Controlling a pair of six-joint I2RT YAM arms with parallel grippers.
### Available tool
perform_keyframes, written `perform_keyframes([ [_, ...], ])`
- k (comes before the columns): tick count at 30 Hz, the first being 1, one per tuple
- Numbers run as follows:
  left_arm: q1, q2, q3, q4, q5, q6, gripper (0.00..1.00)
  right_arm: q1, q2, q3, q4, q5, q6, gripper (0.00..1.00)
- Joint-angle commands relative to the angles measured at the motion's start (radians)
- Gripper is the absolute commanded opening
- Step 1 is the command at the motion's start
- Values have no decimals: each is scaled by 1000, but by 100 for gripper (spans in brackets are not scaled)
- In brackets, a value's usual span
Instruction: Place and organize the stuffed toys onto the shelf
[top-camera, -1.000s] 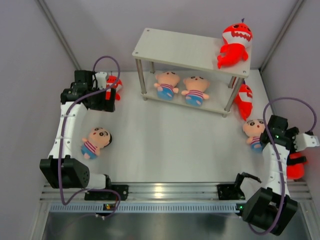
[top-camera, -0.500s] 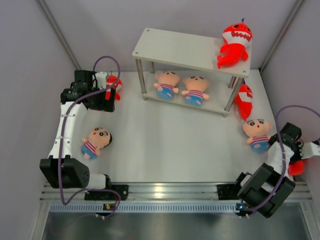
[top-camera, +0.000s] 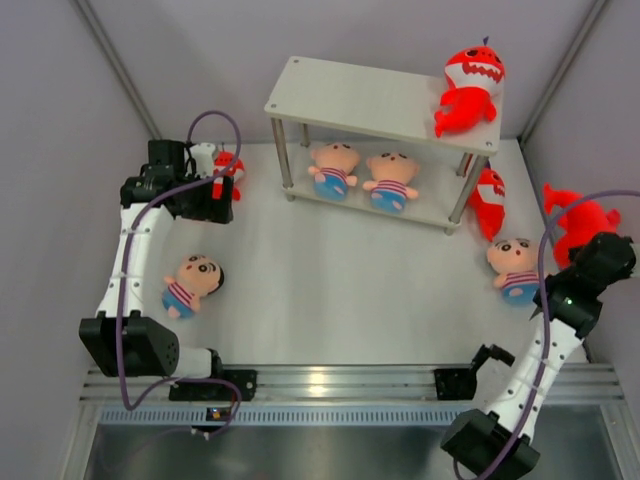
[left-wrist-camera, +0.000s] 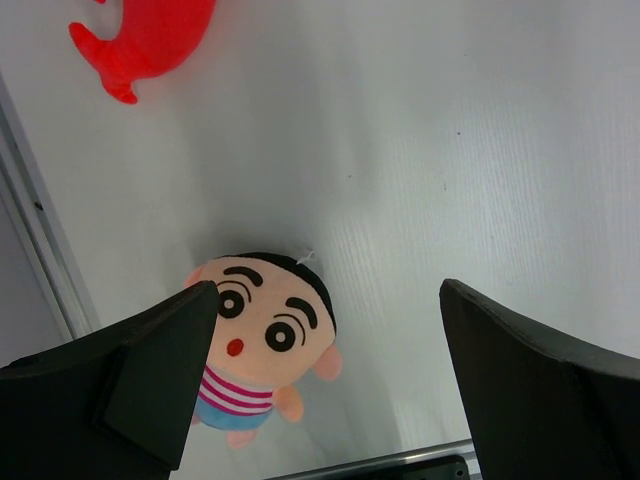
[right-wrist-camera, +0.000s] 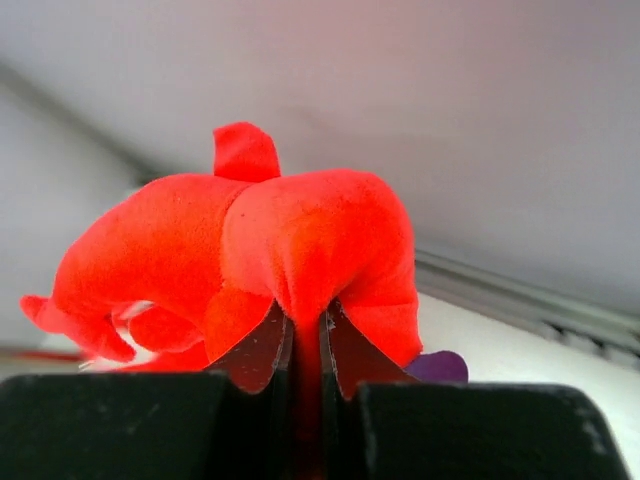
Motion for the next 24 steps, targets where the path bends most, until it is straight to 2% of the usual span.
perform_keyframes([
  [1, 1, -12, 57, 17, 84, 19, 98, 65, -22, 203, 177, -278, -130, 0],
  [6, 0, -18, 102, 15, 204, 41, 98, 201, 6, 464, 292, -476, -258, 0],
  [7, 1, -19, 110, 15, 232, 45, 98, 215, 19, 510, 303, -612, -276, 0],
  [9, 0, -27, 139, 15, 330, 48, 98, 241, 65, 633, 335, -778, -295, 0],
  [10, 0, -30, 149, 17, 370, 44, 98, 249, 79, 664, 351, -934, -290, 0],
  [13, 0, -33, 192, 17, 517, 31, 98, 276, 90, 690, 510, -1167, -223, 0],
  [15, 0, -35, 217, 17, 615, 16, 98, 306, 76, 649, 645, -1245, -148, 0],
  [19, -7, -16, 246, 18, 661, -30, 98, 378, 116, 641, 616, -1248, -163, 0],
  [20, -14, -15, 252, 18, 649, -47, 98, 442, 153, 641, 595, -1234, -210, 0],
  [21, -17, -12, 254, 17, 638, -51, 98, 491, 177, 652, 505, -1166, -258, 0],
  [22, -17, -19, 254, 18, 625, -51, 98, 560, 206, 693, 422, -1105, -417, 0],
  [23, -17, -22, 251, 17, 619, -53, 98, 768, 278, 724, 338, -1023, -525, 0],
  [24, -17, -27, 251, 18, 611, -55, 98, 895, 320, 755, 264, -907, -653, 0],
])
